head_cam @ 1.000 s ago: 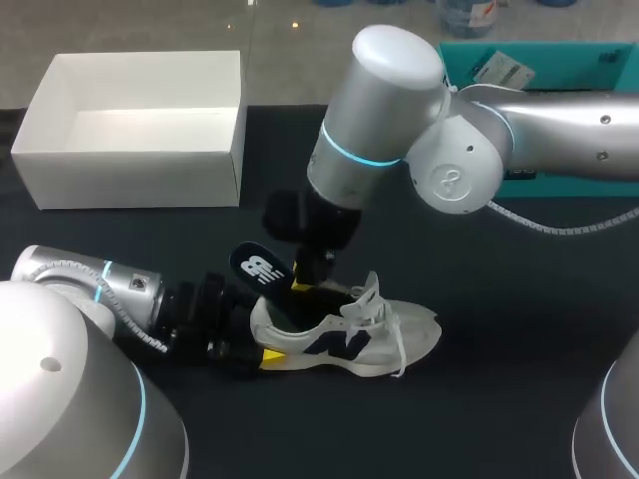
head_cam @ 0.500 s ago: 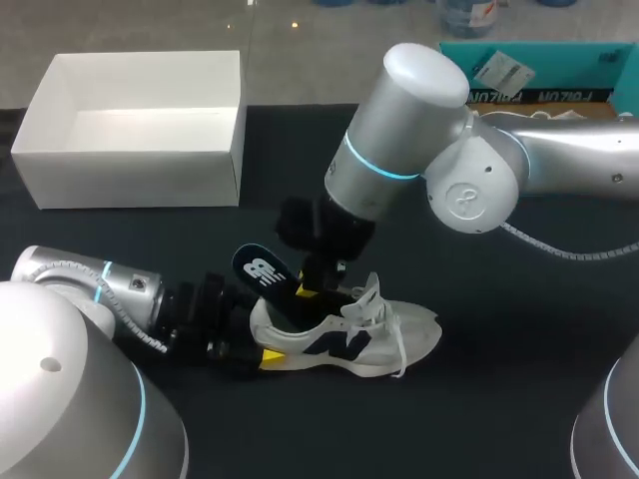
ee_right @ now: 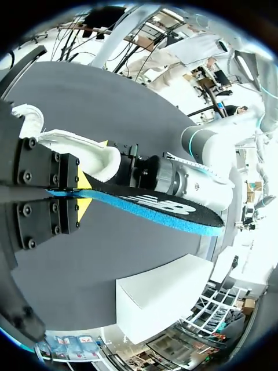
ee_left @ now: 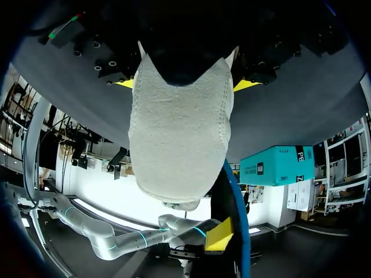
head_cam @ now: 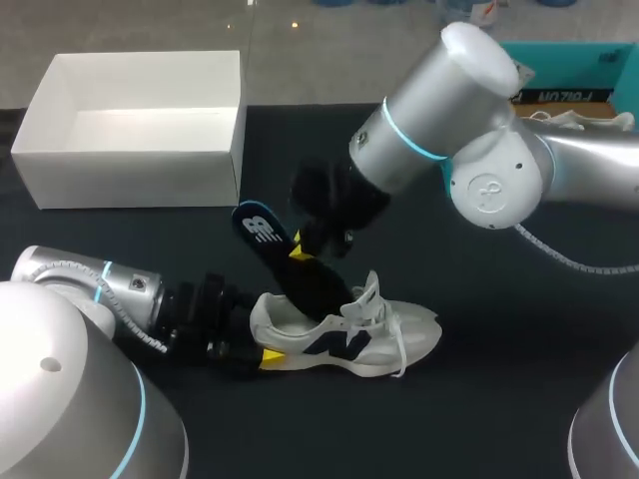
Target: Take the shoe out of the shoebox, open the shoe tongue, remove and reinsert the insole, then place the shoe into the shoebox
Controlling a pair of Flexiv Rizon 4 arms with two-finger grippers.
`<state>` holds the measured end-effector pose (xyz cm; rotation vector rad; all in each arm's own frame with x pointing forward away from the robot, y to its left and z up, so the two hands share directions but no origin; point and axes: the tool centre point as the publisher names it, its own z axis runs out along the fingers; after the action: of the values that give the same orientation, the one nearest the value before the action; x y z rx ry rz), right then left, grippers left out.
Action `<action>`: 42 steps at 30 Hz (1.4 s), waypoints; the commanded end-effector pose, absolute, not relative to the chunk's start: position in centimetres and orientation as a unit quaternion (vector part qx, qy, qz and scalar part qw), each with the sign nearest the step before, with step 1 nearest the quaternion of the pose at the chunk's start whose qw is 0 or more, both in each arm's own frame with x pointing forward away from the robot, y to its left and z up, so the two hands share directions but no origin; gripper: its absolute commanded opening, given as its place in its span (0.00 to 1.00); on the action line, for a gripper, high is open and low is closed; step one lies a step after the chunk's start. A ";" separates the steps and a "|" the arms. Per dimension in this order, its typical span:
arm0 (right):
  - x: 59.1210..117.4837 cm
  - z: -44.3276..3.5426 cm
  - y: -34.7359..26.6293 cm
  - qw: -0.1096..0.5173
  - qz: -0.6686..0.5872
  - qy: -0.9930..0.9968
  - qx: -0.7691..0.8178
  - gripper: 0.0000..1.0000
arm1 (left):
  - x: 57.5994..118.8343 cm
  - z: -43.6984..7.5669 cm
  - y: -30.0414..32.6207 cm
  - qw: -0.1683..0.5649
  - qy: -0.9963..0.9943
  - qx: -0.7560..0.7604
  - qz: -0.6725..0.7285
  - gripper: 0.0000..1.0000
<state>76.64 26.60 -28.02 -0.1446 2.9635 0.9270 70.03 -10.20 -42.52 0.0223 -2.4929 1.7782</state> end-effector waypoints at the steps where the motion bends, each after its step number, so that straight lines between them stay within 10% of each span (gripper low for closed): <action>1: 77.3 -25.2 25.0 0.029 0.330 0.942 -0.050 0.00 | 70.1 -42.7 -10.3 0.040 -0.814 0.007 0.580 0.00; 42: 76.6 -15.6 20.4 0.048 0.493 0.869 -0.021 0.00 | 70.1 -42.7 -10.3 0.040 -0.814 0.007 0.580 0.00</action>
<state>78.09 23.23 -16.07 -0.0526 2.7424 1.3326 70.04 -10.21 -42.53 0.0221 -2.4929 1.7781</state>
